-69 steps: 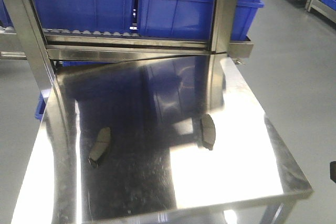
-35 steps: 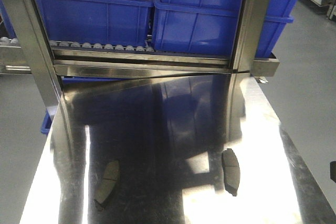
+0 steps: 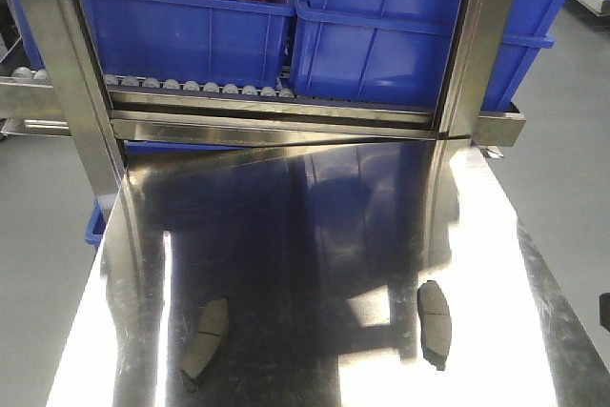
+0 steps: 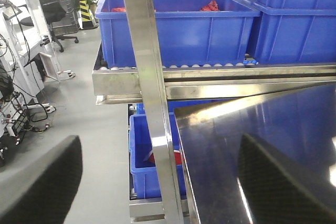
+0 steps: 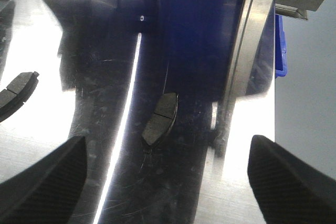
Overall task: Move and align brake pads A on conveyor
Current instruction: 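Turn the base toward the steel table holding two brake pads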
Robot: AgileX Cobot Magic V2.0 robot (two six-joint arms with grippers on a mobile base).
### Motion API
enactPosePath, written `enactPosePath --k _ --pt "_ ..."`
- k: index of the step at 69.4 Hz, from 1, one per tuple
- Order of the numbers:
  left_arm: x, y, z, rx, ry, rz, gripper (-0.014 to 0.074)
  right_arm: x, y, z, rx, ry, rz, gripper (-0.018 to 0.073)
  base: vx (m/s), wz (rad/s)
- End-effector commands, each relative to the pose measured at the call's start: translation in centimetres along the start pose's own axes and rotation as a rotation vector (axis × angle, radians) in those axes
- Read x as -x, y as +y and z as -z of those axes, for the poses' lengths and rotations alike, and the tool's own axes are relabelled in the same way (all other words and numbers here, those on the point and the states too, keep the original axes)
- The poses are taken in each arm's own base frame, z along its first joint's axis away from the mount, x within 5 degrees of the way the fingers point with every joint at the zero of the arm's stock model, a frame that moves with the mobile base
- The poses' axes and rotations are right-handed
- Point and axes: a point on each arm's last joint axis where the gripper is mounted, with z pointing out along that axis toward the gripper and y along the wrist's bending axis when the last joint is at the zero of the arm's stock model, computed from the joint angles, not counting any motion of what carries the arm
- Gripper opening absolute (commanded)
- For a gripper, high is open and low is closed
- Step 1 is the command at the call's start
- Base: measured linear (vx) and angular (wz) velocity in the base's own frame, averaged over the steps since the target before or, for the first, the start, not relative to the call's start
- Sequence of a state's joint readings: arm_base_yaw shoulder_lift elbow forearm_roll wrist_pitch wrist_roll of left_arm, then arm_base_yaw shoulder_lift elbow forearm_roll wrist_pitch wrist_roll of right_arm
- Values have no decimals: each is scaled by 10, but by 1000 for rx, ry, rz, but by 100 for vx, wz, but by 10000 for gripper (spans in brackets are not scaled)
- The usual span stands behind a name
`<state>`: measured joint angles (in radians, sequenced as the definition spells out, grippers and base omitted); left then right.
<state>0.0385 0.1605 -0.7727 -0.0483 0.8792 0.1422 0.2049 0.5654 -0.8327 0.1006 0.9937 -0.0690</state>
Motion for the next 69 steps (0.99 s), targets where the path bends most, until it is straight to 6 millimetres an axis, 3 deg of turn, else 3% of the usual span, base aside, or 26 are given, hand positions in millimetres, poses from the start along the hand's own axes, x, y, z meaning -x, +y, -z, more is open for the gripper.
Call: enactPosePath --k 1,69 --pt "12 1 -1 8 -69 5 565 11 -1 3 -10 -72 7 592 0 0" --pt "12 1 -1 10 -70 3 565 11 -1 3 -10 -72 7 592 0 0"
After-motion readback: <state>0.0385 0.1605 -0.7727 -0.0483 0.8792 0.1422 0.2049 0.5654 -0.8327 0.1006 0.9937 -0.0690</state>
